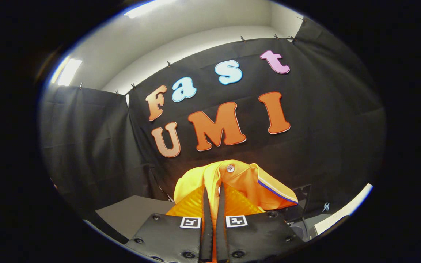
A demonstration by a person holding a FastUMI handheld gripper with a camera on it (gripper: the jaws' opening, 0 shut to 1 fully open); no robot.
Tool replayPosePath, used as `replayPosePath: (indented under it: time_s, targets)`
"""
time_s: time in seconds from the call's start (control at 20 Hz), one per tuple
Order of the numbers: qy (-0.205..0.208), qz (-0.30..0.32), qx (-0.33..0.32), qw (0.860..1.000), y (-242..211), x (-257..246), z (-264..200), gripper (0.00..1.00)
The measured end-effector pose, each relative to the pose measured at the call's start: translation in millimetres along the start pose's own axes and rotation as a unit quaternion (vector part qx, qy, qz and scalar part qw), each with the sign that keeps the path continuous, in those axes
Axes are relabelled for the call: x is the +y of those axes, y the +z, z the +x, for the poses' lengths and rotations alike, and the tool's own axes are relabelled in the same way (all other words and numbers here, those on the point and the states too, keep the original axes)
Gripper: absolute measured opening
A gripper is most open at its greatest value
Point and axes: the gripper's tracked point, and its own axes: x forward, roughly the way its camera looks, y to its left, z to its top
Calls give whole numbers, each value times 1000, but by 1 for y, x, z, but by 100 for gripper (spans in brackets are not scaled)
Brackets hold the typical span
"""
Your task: Put the clothes into the washing machine and then close the washing machine lid.
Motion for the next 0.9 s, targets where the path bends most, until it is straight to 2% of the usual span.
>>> replayPosePath:
  time_s: [0.4,0.9]
  targets:
    - [-29,-2,79,996,-77,-66,4,11]
    - [-47,23,188,981,-203,-102,38,12]
